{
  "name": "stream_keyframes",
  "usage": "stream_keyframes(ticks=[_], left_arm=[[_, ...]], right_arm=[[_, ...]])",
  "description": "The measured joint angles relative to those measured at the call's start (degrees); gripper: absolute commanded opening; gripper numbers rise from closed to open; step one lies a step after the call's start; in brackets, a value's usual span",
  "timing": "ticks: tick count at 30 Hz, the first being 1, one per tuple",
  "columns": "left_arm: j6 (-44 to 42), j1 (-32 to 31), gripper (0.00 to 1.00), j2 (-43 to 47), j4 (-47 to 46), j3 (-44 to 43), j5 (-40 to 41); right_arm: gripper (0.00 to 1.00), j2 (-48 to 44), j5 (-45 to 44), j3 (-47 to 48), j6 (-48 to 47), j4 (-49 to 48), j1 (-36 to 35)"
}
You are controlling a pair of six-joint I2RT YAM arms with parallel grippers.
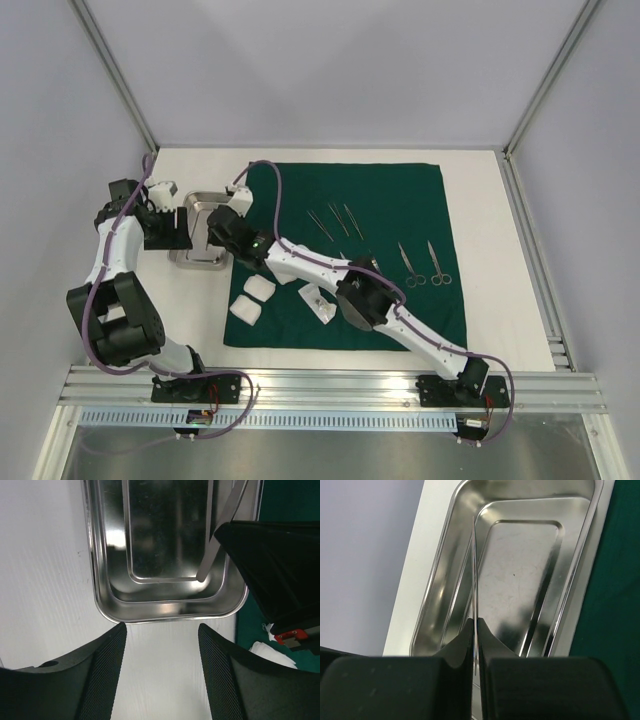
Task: Prepare the surgical pack
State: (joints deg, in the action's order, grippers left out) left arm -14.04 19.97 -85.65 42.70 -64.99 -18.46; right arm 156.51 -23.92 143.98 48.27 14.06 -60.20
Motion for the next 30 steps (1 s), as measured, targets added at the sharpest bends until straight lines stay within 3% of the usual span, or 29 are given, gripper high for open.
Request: stream_keyframes(ticks=[7, 14, 19, 23, 30], left_arm=[[-1.2, 0.0, 0.57, 0.0, 0.0, 0.0, -6.6], [-4.1, -3.7, 0.60, 0.7, -0.7, -0.5, -9.2], [-10.7, -9.7, 0.55, 8.0, -7.9, 4.5, -8.0], [-17.7, -10.9, 0.54, 15.3, -14.7, 9.7, -8.0], [-28.8, -12.3, 0.51, 15.8, -25.4, 14.7, -8.7]], right_arm=[[0.00, -2.1, 0.7, -4.5, 2.9, 0.0, 0.3], [0.00, -8.3, 1.9, -8.4, 7.4, 0.4, 2.1], [0.01, -13.4, 4.4, -10.7, 12.5, 0.0, 3.8], [0.00, -15.1, 7.1, -12.0, 16.8, -0.2, 5.3], [0.00, -15.1, 8.7, -12.6, 20.1, 0.0, 6.4]])
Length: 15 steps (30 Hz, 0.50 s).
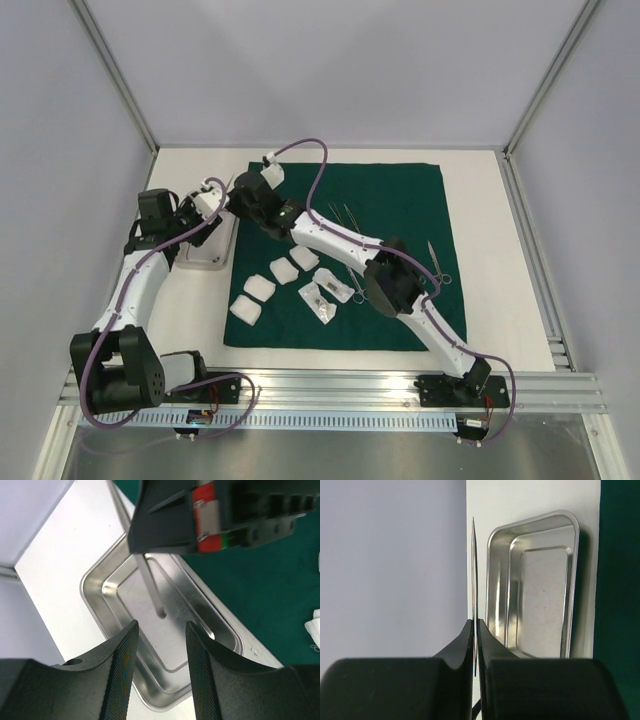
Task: Prepare the surgical pack
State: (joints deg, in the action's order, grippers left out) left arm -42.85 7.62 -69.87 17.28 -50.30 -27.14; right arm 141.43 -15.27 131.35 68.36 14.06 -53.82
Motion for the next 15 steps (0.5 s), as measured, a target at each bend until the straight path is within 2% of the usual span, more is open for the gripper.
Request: stream_keyframes(ticks=[6, 15], left_arm=[[-5.0, -2.8, 0.51, 0.2, -4.6, 3.2, 0.3], [-7.4, -5.0, 0.48, 0.2, -8.3, 3.7, 2.4]], right_arm=[[0.00, -0.3, 0.9, -2.3, 2.0, 0.1, -0.3], [0.00, -0.5, 2.9, -3.5, 4.0, 0.0, -0.4]])
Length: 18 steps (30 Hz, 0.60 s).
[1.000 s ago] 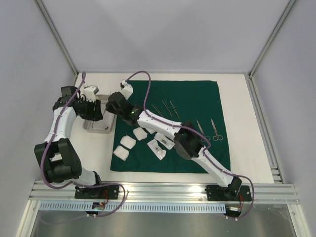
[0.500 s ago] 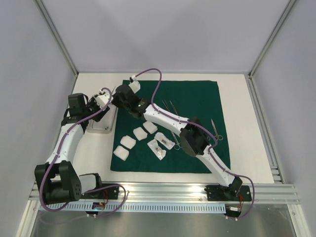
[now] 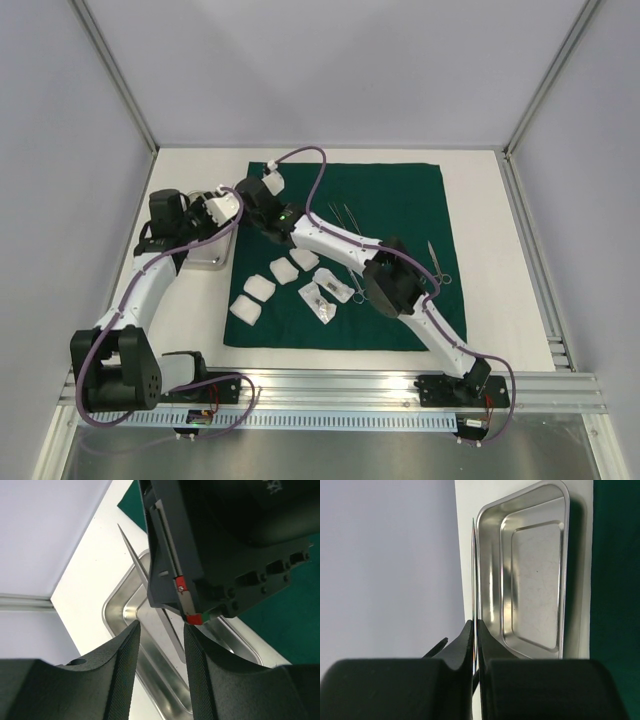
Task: Prepare the surgical pack
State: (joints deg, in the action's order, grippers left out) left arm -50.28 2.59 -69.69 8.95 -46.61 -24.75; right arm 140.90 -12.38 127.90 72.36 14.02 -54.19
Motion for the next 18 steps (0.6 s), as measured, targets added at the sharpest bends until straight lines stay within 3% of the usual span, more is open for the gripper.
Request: stream_keyframes(ticks=[18], left_arm=[[0.3, 0.0, 0.49, -2.6, 2.1, -0.4, -1.0]], right_arm=[[0.00, -0.6, 0.9, -2.7, 1.2, -0.8, 0.0]])
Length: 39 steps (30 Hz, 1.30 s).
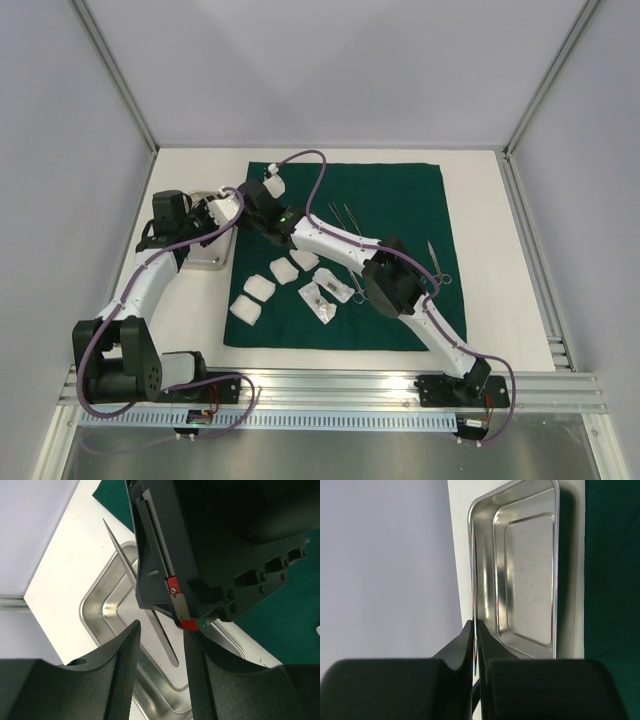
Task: Prepare the surgical pack
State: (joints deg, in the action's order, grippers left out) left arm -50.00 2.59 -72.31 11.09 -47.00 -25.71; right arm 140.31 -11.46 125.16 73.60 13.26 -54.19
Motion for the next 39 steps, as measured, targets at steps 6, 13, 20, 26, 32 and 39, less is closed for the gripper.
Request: stream_keyframes(ticks=[6, 13, 20, 26, 32, 39], left_arm=[[-0.3, 0.0, 0.47, -0.7, 0.1, 0.0, -0.1], [-0.4, 0.0, 0.33, -2.6, -2.5, 0.2, 1.6], [-0.2, 0.1, 0.04, -2.6, -4.7, 0.7, 2.8], [0.3, 0.1, 0.00, -2.7, -4.9, 0.7, 3.3], [3.6, 0.0, 0.00, -5.1, -4.8, 0.2, 3.9], [11.5, 3.6, 0.00, -12.2, -4.1, -2.5, 4.8]], right_arm=[[0.00, 0.0, 0.4, 0.0, 0.2, -0.3, 0.0], [0.00, -0.1, 1.6, -0.5, 1.7, -0.9, 0.0], [0.00, -0.1, 2.3, -0.5, 3.3, -1.1, 0.1], [0.00, -0.1, 2.5, -0.6, 3.6, -1.1, 0.1], [0.28, -0.3, 2.6, -2.7, 3.0, -2.0, 0.5], [0.38, -4.0, 1.6, -10.0, 1.2, -3.3, 2.2]])
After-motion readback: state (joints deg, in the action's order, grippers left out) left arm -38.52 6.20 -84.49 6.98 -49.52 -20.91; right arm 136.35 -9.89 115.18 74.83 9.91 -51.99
